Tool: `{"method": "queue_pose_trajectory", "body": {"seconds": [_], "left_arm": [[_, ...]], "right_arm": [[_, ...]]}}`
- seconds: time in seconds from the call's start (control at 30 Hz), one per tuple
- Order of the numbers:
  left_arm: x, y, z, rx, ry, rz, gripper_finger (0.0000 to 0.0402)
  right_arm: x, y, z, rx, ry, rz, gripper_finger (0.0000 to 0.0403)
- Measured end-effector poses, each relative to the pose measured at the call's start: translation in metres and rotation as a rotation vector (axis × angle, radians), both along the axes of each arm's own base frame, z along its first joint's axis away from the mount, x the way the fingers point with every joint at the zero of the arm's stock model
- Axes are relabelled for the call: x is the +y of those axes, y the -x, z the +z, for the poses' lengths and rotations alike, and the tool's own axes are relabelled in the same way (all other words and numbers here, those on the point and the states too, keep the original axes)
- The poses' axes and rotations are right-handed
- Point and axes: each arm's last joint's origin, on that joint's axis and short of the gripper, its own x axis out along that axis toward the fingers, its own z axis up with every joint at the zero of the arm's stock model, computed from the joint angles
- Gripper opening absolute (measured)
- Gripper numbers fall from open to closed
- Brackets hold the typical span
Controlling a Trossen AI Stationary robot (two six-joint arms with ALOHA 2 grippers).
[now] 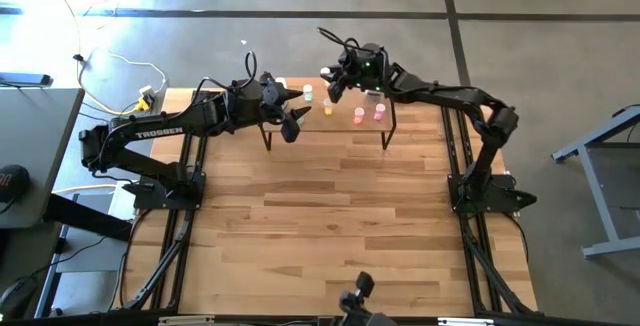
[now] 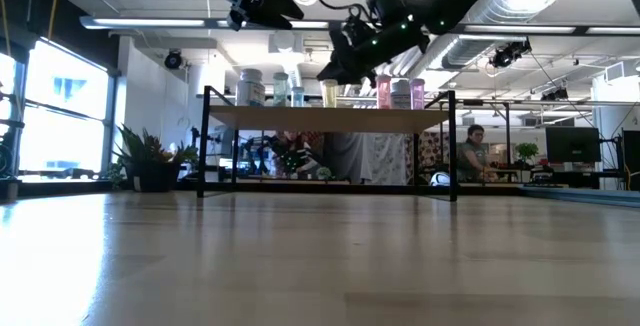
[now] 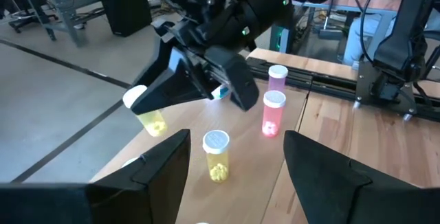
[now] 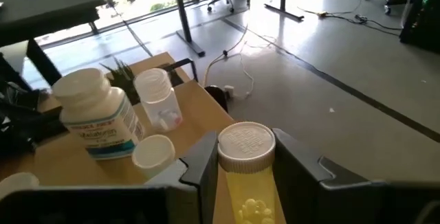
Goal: Pick and place medicine bottles onto shelf by color
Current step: Put the yellow pill bottle on the shelf
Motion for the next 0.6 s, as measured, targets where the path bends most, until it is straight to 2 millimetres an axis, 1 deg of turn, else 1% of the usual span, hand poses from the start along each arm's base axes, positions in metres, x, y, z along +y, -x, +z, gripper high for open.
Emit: {"method": "queue_pose_trajectory", "body": {"seconds": [0.13, 0.23, 0.47, 0.6], "left_arm": [[0.0, 0.0, 0.0, 0.001, 0.0, 0.0, 0.0225], [0.0, 0.0, 0.0, 0.001, 0.0, 0.0, 0.0225], [0.0, 0.0, 0.0, 0.001, -0.001, 0.0, 0.0225], [0.0, 0.0, 0.0, 0.002, 0.0, -0.001, 0.0225]], "right_arm": [[-0.002, -0.002, -0.001, -0.018, 0.008, -0.046, 0.0103], [-0.002, -0.006, -0.001, -0.058, 0.015, -0.049, 0.0103], [0.0, -0.015, -0.017, -0.029, -0.006, -0.021, 0.0103], [0.002, -0.018, -0.02, -0.015, -0.008, -0.01, 0.0103]]}}
